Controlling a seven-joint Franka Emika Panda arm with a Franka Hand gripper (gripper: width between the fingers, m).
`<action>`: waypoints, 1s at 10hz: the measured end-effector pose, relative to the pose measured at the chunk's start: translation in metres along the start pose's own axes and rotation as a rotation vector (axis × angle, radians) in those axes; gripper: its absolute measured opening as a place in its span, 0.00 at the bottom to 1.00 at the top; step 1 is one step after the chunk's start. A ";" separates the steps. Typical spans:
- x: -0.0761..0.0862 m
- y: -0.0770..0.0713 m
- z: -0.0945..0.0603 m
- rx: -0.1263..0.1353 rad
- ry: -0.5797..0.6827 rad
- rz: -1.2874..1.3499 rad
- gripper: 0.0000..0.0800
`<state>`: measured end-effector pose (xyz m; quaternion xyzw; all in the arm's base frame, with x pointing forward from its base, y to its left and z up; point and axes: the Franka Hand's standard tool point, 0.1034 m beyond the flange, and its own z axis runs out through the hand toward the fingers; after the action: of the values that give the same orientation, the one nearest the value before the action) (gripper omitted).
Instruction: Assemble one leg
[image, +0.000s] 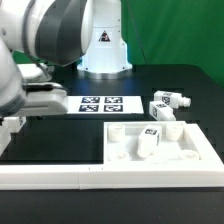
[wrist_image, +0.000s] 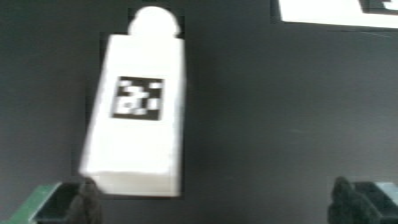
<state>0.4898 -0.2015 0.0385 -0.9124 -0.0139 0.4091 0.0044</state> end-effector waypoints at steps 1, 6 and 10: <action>-0.007 0.010 -0.010 -0.027 -0.001 -0.004 0.81; 0.000 0.023 -0.023 -0.068 0.008 0.031 0.81; 0.003 0.001 0.025 -0.050 -0.084 0.080 0.81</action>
Offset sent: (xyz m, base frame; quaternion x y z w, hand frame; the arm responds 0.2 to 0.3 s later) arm 0.0000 0.0000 0.0000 0.0000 0.0000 0.0000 1.0000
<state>0.4736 -0.2024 0.0195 -0.8940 0.0120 0.4465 -0.0353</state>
